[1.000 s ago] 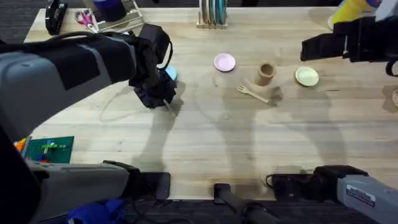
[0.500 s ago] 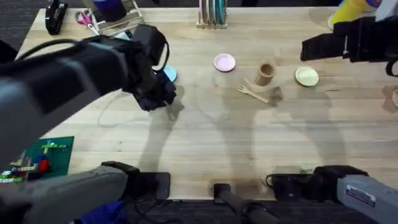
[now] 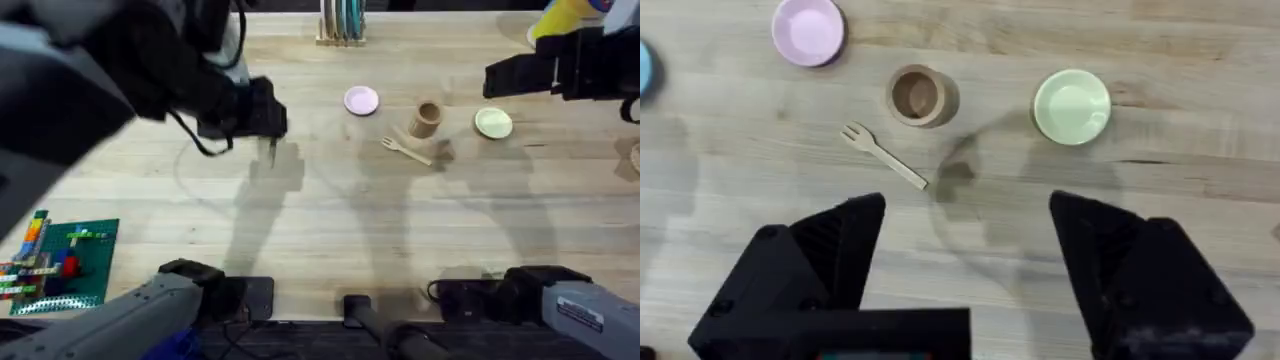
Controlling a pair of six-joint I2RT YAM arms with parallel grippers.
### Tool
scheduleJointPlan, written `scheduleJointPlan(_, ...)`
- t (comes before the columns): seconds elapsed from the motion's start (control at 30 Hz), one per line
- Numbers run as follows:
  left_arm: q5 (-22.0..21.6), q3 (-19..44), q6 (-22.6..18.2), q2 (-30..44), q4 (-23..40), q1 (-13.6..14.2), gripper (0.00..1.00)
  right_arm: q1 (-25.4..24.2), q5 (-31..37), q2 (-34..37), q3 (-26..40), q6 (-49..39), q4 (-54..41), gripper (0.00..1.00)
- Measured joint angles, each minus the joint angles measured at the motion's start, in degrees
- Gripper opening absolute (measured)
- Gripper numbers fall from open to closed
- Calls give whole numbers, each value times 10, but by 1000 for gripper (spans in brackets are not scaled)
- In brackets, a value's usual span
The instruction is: Pick up a utensil and set it on the pink plate, then put the other utensil in the container.
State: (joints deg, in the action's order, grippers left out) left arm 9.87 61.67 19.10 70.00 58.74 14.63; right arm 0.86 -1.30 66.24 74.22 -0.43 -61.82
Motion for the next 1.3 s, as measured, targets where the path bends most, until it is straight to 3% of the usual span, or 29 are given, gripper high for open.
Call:
scheduleJointPlan(0.23,7,124,-82,80,52,9,41,0,0,0,0,0,0,997)
scheduleJointPlan(0.6,8,272,-155,254,52,76,41,0,0,0,0,0,0,997)
scheduleJointPlan(0.97,6,408,-177,435,28,116,41,0,0,0,0,0,0,997)
scheduleJointPlan(1.3,7,418,-178,527,-59,122,41,0,0,0,0,0,0,998)
